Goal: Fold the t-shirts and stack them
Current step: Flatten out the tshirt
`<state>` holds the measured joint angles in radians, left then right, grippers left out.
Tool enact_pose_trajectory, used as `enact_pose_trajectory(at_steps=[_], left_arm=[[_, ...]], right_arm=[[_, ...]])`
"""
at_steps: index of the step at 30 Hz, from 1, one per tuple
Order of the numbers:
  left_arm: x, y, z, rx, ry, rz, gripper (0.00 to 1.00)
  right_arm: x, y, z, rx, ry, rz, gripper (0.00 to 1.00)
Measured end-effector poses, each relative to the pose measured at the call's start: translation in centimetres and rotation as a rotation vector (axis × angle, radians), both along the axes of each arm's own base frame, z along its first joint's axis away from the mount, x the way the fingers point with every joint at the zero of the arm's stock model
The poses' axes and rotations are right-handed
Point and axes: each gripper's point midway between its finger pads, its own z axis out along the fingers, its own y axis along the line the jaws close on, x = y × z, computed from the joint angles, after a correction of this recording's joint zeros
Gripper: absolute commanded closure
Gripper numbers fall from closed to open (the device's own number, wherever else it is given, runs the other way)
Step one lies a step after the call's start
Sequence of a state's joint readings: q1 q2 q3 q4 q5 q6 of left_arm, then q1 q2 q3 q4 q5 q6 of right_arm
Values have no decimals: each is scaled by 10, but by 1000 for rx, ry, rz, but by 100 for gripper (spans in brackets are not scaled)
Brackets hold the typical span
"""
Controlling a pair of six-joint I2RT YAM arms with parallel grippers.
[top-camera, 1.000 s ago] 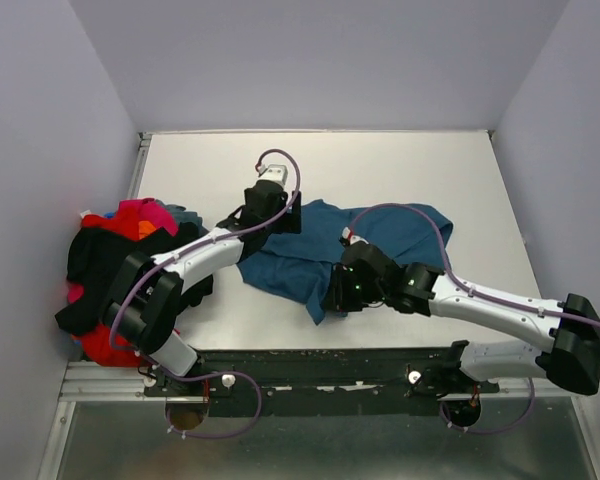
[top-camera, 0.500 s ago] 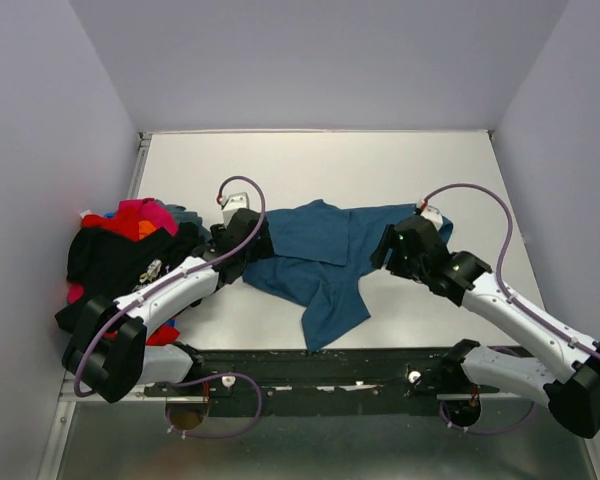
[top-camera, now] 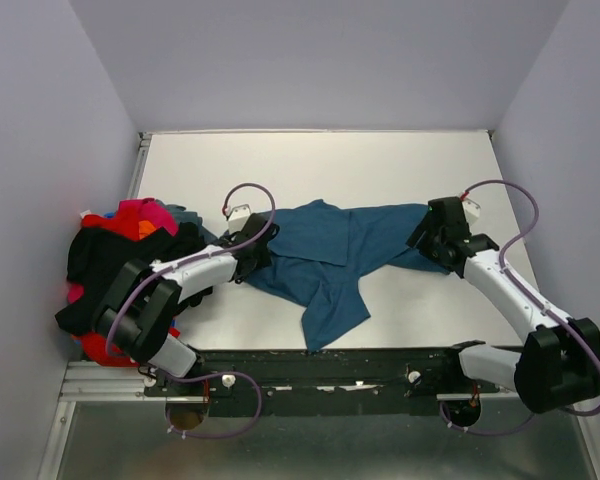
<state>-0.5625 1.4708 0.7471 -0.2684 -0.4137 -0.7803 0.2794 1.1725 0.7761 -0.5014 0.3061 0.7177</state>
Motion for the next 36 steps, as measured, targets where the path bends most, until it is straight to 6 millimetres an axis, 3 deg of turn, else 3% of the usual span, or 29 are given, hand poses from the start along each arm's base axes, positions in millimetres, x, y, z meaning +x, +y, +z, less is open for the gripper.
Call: enact_pose_trajectory(at_steps=[2, 4, 6, 12, 20, 21, 25, 26, 29, 31, 35, 36], left_arm=[[2, 4, -10, 15, 26, 26, 58], [12, 8, -14, 19, 25, 51, 97], [23, 10, -14, 15, 23, 79, 100], [81, 15, -12, 35, 13, 150, 100], [171, 44, -1, 96, -19, 229, 100], [185, 44, 4, 106, -33, 223, 95], [225, 35, 39, 111, -102, 164, 22], [232, 31, 53, 104, -126, 134, 16], [236, 24, 83, 68, -190, 102, 7], [220, 22, 100, 46, -211, 76, 6], [184, 13, 135, 3, -244, 31, 9], [174, 11, 140, -3, -244, 20, 10]], right_arm=[[7, -15, -7, 13, 10, -65, 26], [10, -25, -15, 20, 28, -115, 25], [12, -30, -22, 32, 46, -145, 26], [19, -47, -32, 82, 63, -232, 26], [34, -65, -31, 136, 34, -330, 26], [36, -65, -31, 144, 31, -329, 26], [41, -63, -38, 165, 39, -324, 26], [42, -62, -40, 169, 45, -321, 27], [43, -60, -45, 181, 57, -313, 33], [45, -58, -45, 189, 60, -312, 42], [53, -58, -45, 198, 53, -320, 81], [53, -58, -45, 201, 51, -324, 99]])
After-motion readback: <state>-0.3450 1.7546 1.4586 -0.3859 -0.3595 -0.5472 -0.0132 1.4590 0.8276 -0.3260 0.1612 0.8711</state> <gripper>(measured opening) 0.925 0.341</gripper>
